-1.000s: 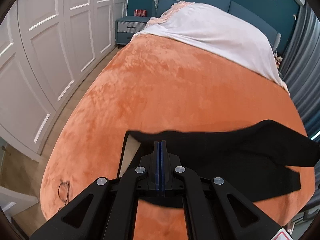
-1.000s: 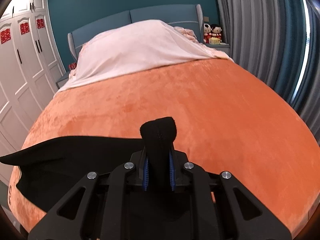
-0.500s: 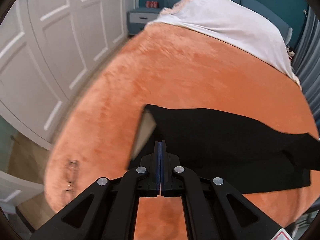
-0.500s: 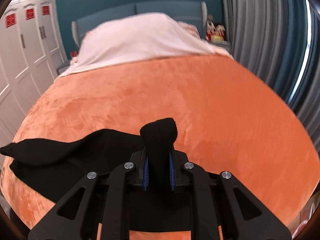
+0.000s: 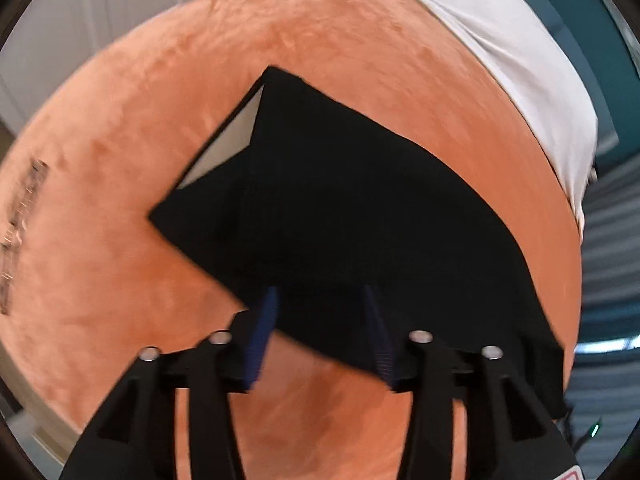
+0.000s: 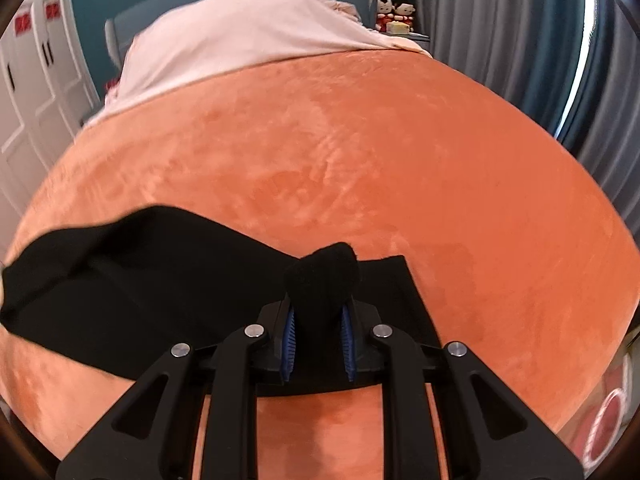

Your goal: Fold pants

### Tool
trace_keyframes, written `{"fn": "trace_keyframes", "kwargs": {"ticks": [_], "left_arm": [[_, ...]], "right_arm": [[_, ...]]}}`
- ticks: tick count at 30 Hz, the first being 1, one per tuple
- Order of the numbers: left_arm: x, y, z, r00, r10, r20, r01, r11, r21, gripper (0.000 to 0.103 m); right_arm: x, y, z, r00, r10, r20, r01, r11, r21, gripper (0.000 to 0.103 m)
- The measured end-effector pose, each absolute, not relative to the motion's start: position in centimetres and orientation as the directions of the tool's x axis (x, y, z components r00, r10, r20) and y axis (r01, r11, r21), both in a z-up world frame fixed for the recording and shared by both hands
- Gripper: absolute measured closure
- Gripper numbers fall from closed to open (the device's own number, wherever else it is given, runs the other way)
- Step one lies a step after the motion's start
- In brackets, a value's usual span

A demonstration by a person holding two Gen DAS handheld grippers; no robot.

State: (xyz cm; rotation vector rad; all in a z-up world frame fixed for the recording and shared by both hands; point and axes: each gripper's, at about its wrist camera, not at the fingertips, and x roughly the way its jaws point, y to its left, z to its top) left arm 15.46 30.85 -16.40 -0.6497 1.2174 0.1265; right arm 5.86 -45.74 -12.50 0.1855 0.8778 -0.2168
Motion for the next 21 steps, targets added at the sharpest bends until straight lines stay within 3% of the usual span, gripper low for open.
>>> {"fn": "trace_keyframes", "kwargs": {"ticks": [3, 4, 5, 8, 16, 18, 21], "left_arm": [[16.8, 31.9, -18.7, 0.326, -0.254, -0.911, -0.520, 0.756, -0.397, 0.059], [16.8, 32.4, -19.3, 0.320, -0.254, -0.913, -0.550, 0.735, -0.397, 0.090], [16.9, 32.8, -19.7, 0.314, -0.260, -0.913, -0.567, 0.720, -0.400, 0.103], [16.8, 33.6, -18.7, 0.351, -0.286, -0.892, -0.545, 0.712, -0.443, 0.103], [14.4, 35.4, -6.2, 0.487, -0.176, -0.856, -0.326, 0.872, -0.365, 0.103], [13.8, 36.1, -6.8, 0.431, -0.102, -0.897, -0.337, 0.903, -0.265, 0.103], [13.7, 36.1, -12.2, 0.258, 0.151, -0.954, -0.351, 0.935, 0.053, 0.103]], "right_arm": [[5.8, -45.4, -12.0, 0.625, -0.114, -0.772, 0.263, 0.962, 0.070, 0.085], [5.8, -45.3, -12.0, 0.624, -0.114, -0.773, 0.267, 0.961, 0.074, 0.085], [5.8, -45.3, -12.1, 0.621, -0.114, -0.775, 0.272, 0.959, 0.078, 0.085], [5.8, -45.4, -12.4, 0.614, -0.118, -0.780, 0.296, 0.951, 0.089, 0.085], [5.6, -44.7, -10.3, 0.661, -0.125, -0.740, 0.260, 0.963, 0.069, 0.085], [5.5, -44.7, -10.7, 0.652, -0.141, -0.745, 0.251, 0.967, 0.037, 0.083], [5.9, -45.3, -13.4, 0.585, -0.167, -0.793, 0.261, 0.965, -0.010, 0.082]]}}
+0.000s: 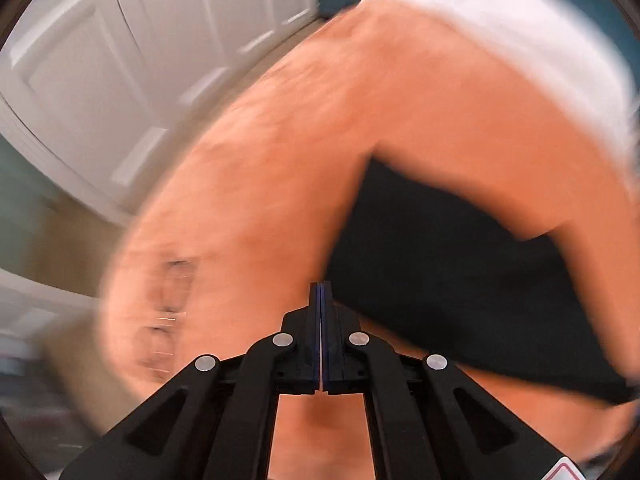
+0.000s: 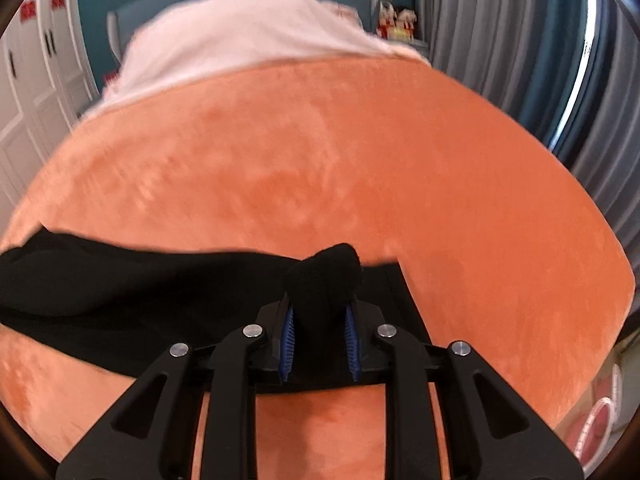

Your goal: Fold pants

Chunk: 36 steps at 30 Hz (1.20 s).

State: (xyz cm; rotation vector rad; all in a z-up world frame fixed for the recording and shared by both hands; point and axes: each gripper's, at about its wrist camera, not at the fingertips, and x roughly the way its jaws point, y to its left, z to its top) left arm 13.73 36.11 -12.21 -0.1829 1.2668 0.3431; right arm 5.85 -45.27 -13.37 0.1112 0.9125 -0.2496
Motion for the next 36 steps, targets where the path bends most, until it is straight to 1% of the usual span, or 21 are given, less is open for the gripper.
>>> {"fn": "trace_keyframes", "kwargs": {"ticks": [2, 3, 5, 6, 7, 8, 11, 13, 15, 17, 19, 21, 25, 27, 30, 31, 32, 33, 34, 35, 36], "left_arm": [[12.9, 36.9, -15.7, 0.163, 0.153, -0.975, -0.409, 0.909, 0.074, 0.103], [11.9, 37.4, -16.6, 0.169, 0.083, -0.982, -0.467, 0.884, -0.006, 0.103], [10.3, 37.4, -16.1, 0.237, -0.013, -0.971, -0.523, 0.841, -0.139, 0.103], [9.8, 37.0, -15.5, 0.259, -0.020, -0.966, -0.519, 0.840, -0.157, 0.103], [9.4, 36.0, -14.7, 0.278, -0.008, -0.961, -0.501, 0.852, -0.152, 0.103], [9.0, 34.5, -13.4, 0.293, 0.025, -0.956, -0.464, 0.878, -0.119, 0.103], [8.6, 30.1, -10.5, 0.345, 0.088, -0.935, -0.366, 0.929, -0.048, 0.102], [8.8, 27.3, -9.3, 0.383, 0.079, -0.920, -0.311, 0.949, -0.048, 0.102], [8.9, 24.2, -8.7, 0.416, 0.045, -0.908, -0.245, 0.967, -0.065, 0.100], [8.9, 21.2, -8.2, 0.435, 0.004, -0.900, -0.196, 0.976, -0.091, 0.100], [7.7, 17.8, -7.4, 0.446, -0.048, -0.894, -0.148, 0.981, -0.127, 0.099], [7.6, 15.8, -7.4, 0.439, -0.088, -0.894, -0.119, 0.981, -0.156, 0.097], [6.7, 14.2, -7.1, 0.419, -0.124, -0.899, -0.094, 0.979, -0.179, 0.097], [6.2, 13.5, -6.7, 0.429, -0.091, -0.899, -0.073, 0.988, -0.136, 0.097], [5.8, 13.5, -6.7, 0.422, -0.042, -0.906, -0.065, 0.995, -0.077, 0.097], [6.0, 13.5, -6.9, 0.415, -0.047, -0.909, -0.070, 0.994, -0.083, 0.097], [6.1, 13.7, -6.9, 0.408, -0.057, -0.911, -0.087, 0.991, -0.101, 0.097], [6.4, 13.9, -6.8, 0.404, -0.063, -0.912, -0.102, 0.988, -0.114, 0.097], [6.5, 14.3, -6.5, 0.407, -0.073, -0.910, -0.123, 0.983, -0.134, 0.097], [6.5, 14.7, -6.1, 0.417, -0.078, -0.905, -0.139, 0.979, -0.149, 0.096], [6.2, 15.4, -5.5, 0.434, -0.073, -0.898, -0.155, 0.976, -0.154, 0.093]], "right_arm": [[6.0, -45.8, -14.9, 0.553, -0.158, -0.818, 0.276, 0.961, 0.002, 0.079], [5.9, -46.2, -15.6, 0.533, -0.155, -0.832, 0.297, 0.955, 0.012, 0.075], [5.1, -46.6, -15.5, 0.520, -0.170, -0.837, 0.323, 0.946, 0.008, 0.045], [4.2, -46.7, -14.8, 0.533, -0.189, -0.825, 0.329, 0.944, -0.003, 0.035], [3.0, -46.8, -14.0, 0.549, -0.214, -0.808, 0.342, 0.940, -0.017, 0.017], [2.0, -47.0, -13.5, 0.561, -0.232, -0.795, 0.355, 0.935, -0.023, 0.012], [-1.0, -48.3, -11.7, 0.592, -0.216, -0.776, 0.420, 0.905, 0.068, 0.012], [-2.7, -49.7, -10.9, 0.662, -0.076, -0.745, 0.460, 0.827, 0.325, 0.012], [-3.2, -51.1, -12.2, 0.745, 0.109, -0.658, 0.465, 0.622, 0.630, 0.012], [-1.6, -51.8, -14.8, 0.750, 0.229, -0.621, 0.487, 0.444, 0.752, 0.012], [0.3, -52.3, -17.1, 0.732, 0.274, -0.624, 0.528, 0.349, 0.774, 0.012], [3.1, -52.8, -19.3, 0.681, 0.285, -0.675, 0.603, 0.306, 0.737, 0.012], [5.0, -53.5, -18.5, 0.671, 0.270, -0.691, 0.649, 0.237, 0.723, 0.012], [5.4, -52.9, -16.1, 0.655, 0.218, -0.723, 0.649, 0.327, 0.687, 0.012], [8.9, -51.4, -14.8, 0.534, 0.156, -0.831, 0.661, 0.537, 0.525, 0.012], [10.0, -51.1, -16.3, 0.495, 0.187, -0.848, 0.668, 0.542, 0.510, 0.016], [10.5, -51.2, -17.1, 0.471, 0.194, -0.860, 0.684, 0.535, 0.495, 0.034], [11.4, -51.5, -18.9, 0.432, 0.198, -0.880, 0.714, 0.520, 0.468, 0.043], [12.1, -51.6, -20.4, 0.408, 0.202, -0.890, 0.733, 0.509, 0.452, 0.062], [12.5, -51.7, -21.5, 0.385, 0.203, -0.900, 0.745, 0.508, 0.433, 0.094], [12.4, -51.8, -22.4, 0.382, 0.209, -0.900, 0.753, 0.494, 0.434, 0.095]]}}
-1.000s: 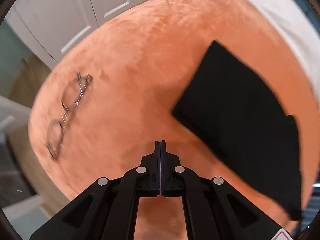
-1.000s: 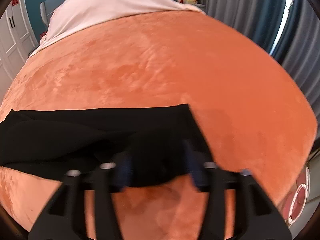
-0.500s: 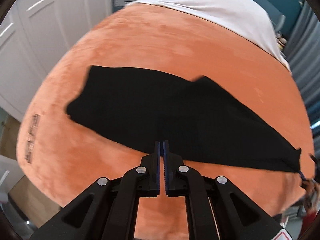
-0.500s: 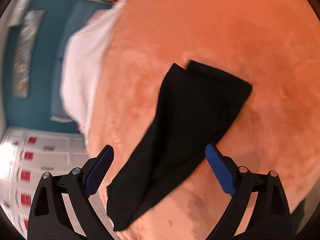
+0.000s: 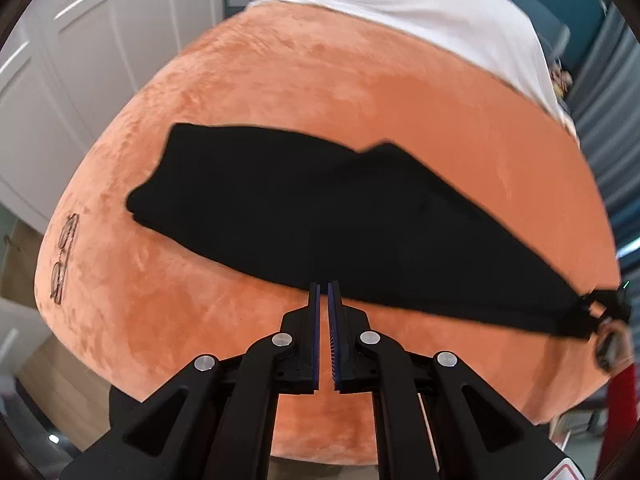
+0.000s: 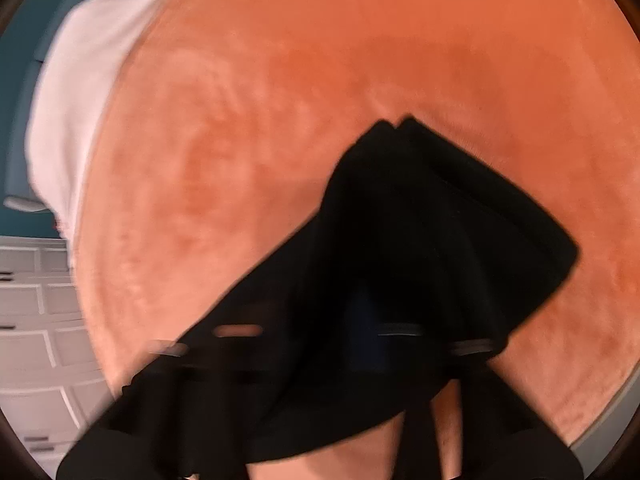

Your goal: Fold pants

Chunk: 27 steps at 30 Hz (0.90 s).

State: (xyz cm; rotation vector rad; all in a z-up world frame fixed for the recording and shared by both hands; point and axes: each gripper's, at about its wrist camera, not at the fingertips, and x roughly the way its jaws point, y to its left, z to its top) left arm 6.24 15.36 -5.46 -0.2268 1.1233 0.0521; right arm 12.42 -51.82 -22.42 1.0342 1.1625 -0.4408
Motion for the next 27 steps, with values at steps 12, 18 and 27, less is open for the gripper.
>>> {"fn": "trace_keyframes", "kwargs": {"ticks": [12, 18, 27], "left_arm": [[4.9, 20.1, -5.5, 0.436, 0.021, -0.900, -0.246, 0.964, -0.097, 0.067], [4.9, 18.5, -6.4, 0.409, -0.010, -0.913, -0.234, 0.965, -0.115, 0.067], [5.6, 17.2, -7.9, 0.372, -0.007, -0.928, -0.216, 0.972, -0.094, 0.067]], "right_arm": [[3.5, -53.7, -15.0, 0.665, 0.202, -0.719, 0.494, 0.604, 0.626, 0.099], [0.4, -54.5, -22.5, 0.639, 0.194, -0.744, 0.593, 0.491, 0.638, 0.089], [2.7, -54.6, -19.6, 0.574, 0.098, -0.813, 0.536, 0.705, 0.464, 0.068]]}}
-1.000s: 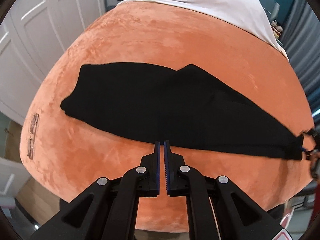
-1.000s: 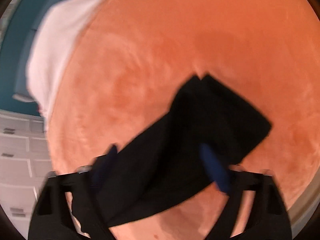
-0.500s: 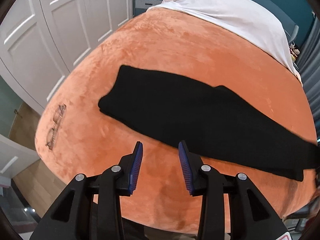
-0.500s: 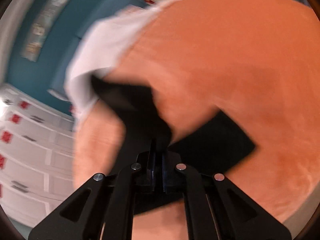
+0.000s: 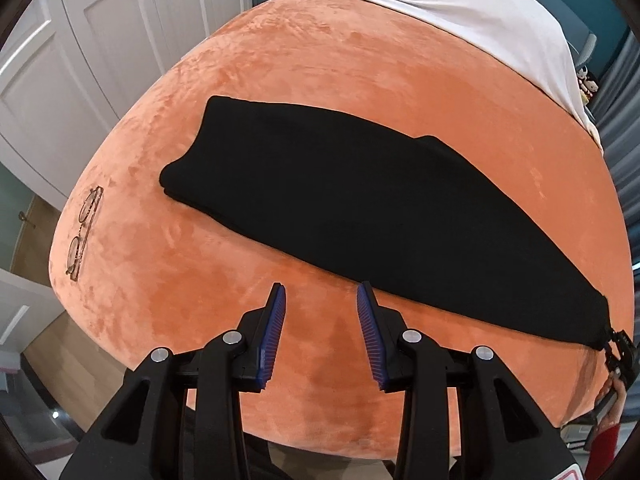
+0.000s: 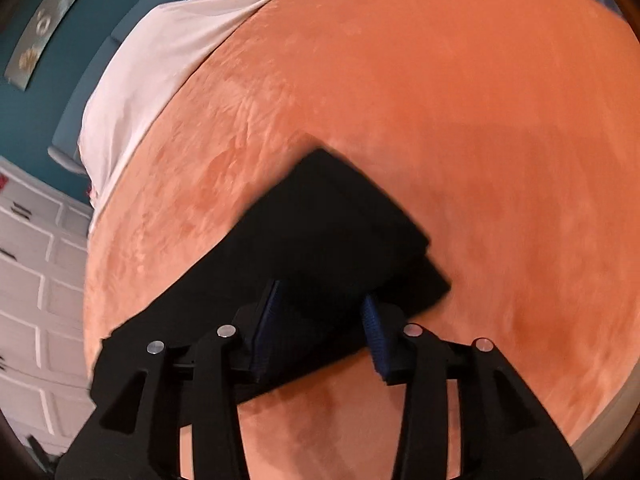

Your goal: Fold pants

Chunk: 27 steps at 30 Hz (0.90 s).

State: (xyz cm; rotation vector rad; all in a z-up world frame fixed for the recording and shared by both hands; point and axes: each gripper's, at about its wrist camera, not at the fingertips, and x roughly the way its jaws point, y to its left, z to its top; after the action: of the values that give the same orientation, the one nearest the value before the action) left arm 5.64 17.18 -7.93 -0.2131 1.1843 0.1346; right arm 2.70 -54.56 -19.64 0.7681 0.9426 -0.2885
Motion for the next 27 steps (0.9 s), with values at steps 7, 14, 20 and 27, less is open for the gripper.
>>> {"fn": "trace_keyframes", "kwargs": {"ticks": [7, 14, 20, 27], "left_arm": [[6.6, 19.0, -9.2, 0.355, 0.041, -0.934, -0.250, 0.967, -0.053, 0.056], [8.5, 28.1, -15.4, 0.338, -0.165, -0.926, -0.481, 0.816, -0.321, 0.053], [9.9, 35.4, -19.2, 0.423, -0.259, -0.868, -0.627, 0.608, -0.487, 0.054], [13.0, 36.5, -17.8, 0.436, -0.246, -0.866, -0.529, 0.708, -0.468, 0.099]], "right_arm": [[0.9, -55.1, -21.3, 0.501, 0.051, -0.864, 0.603, 0.696, 0.391, 0.097], [-3.2, -48.5, -17.6, 0.584, -0.032, -0.811, 0.578, 0.718, 0.388, 0.089], [-4.1, -41.6, -16.5, 0.596, 0.044, -0.802, 0.513, 0.747, 0.422, 0.065], [-2.0, -35.5, -16.7, 0.556, 0.107, -0.824, 0.489, 0.760, 0.429, 0.064]]}}
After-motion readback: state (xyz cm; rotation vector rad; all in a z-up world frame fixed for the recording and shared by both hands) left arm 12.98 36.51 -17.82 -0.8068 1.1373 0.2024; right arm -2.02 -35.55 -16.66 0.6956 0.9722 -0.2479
